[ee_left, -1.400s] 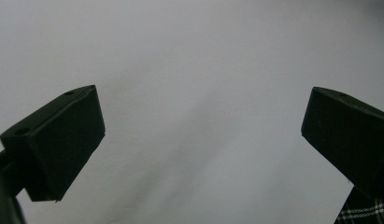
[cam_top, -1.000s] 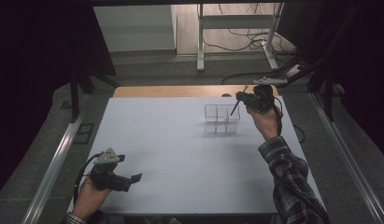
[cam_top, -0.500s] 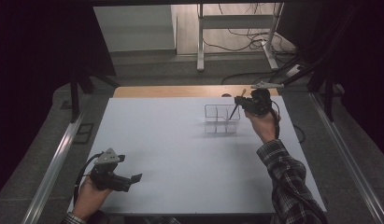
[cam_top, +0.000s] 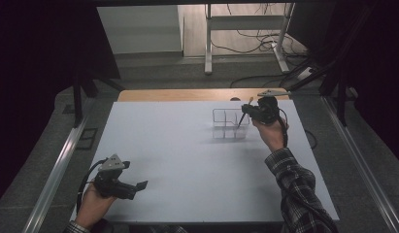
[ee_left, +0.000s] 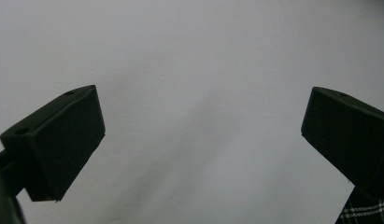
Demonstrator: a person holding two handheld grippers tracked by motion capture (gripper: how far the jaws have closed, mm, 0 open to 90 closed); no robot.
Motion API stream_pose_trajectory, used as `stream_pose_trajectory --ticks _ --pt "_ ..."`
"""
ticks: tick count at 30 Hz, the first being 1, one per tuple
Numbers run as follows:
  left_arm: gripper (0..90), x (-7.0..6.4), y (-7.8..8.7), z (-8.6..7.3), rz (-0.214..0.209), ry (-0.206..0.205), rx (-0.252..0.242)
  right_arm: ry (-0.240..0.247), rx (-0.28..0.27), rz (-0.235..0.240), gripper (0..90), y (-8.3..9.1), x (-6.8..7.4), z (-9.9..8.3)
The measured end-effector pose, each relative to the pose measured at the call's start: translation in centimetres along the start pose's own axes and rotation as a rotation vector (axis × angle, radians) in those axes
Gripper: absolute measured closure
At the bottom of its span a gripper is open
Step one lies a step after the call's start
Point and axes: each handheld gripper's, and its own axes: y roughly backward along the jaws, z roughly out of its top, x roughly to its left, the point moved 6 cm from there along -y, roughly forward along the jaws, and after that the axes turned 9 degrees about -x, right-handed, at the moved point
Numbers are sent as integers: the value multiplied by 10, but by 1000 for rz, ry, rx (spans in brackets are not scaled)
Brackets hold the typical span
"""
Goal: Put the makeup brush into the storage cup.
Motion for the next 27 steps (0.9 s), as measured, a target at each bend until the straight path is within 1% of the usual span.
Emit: stream_pose_trajectory --ticks 6,9,10,11,13,14,15,18,19,20,21,22,25,27 --pt "0 0 0 0 0 -2 3 -6 14 -3 826 -2 -1 -5" --pt "0 0 0 0 0 -3 4 1 20 -4 822 -3 -1 -7" --pt "0 0 0 0 0 -3 4 4 21 -3 805 -3 -1 -6" --pt "0 0 -1 0 1 -3 5 8 18 -9 731 -3 -1 -6" --pt "1 0 -1 0 0 -3 6 21 6 -26 514 -4 -1 -3" --pt "1 0 -1 0 1 -4 6 29 1 -39 415 -5 -2 -1" --pt "0 0 -1 0 1 -5 7 34 0 -43 326 -6 -2 0" --pt "0 0 -1 0 1 -3 6 15 18 -56 102 -10 -5 0" --pt "0 0 -1 0 1 -3 5 9 22 -56 72 -11 -6 -1" --pt "0 0 -1 0 1 -3 5 1 24 -56 66 -12 -6 -2" --pt "0 0 -1 0 0 -2 4 4 32 -67 31 -13 -7 -3" --pt "0 0 -1 0 0 -1 4 8 43 -70 14 -13 -7 -5" --pt "0 0 -1 0 -1 0 3 7 63 -69 8 -14 -7 -9" --pt "0 0 -1 0 0 -1 4 6 64 -69 7 -14 -8 -9"
